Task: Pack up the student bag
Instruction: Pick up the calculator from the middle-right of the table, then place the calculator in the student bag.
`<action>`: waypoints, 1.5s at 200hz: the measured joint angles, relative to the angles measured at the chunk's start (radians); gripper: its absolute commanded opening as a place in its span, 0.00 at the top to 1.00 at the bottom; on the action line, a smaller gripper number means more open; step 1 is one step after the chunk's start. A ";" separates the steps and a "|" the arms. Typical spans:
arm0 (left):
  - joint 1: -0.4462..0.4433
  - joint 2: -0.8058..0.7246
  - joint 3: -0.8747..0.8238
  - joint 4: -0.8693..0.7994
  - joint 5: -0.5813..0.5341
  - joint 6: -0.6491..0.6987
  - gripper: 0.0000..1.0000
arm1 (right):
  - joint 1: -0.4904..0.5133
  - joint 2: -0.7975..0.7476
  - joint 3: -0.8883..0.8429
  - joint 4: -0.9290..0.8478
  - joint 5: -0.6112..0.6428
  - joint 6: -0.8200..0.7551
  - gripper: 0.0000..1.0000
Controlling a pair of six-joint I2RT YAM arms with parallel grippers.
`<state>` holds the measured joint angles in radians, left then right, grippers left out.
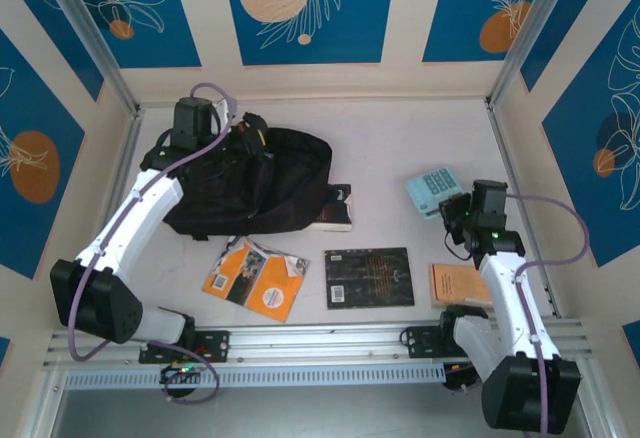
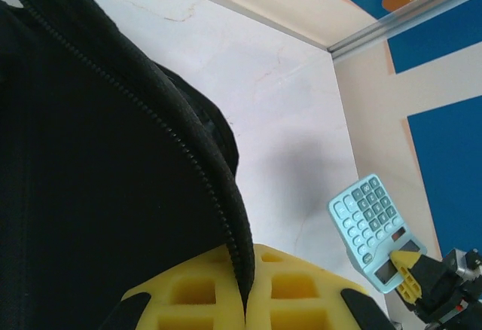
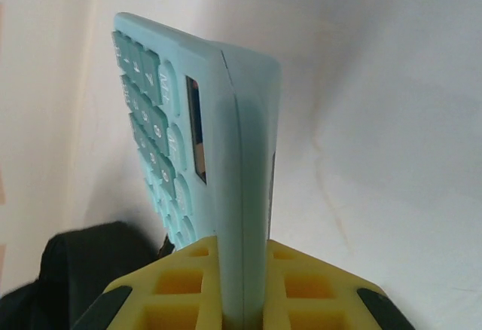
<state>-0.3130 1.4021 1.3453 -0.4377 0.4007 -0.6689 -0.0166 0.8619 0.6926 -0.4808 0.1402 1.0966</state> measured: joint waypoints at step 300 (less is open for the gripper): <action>-0.104 -0.006 0.089 -0.183 0.172 0.156 1.00 | 0.520 0.566 0.702 -0.337 -0.173 -0.187 1.00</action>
<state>-0.4168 1.3956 1.4342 -0.6209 0.5724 -0.5129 0.5037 1.4281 1.3941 -0.8181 -0.0330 0.9096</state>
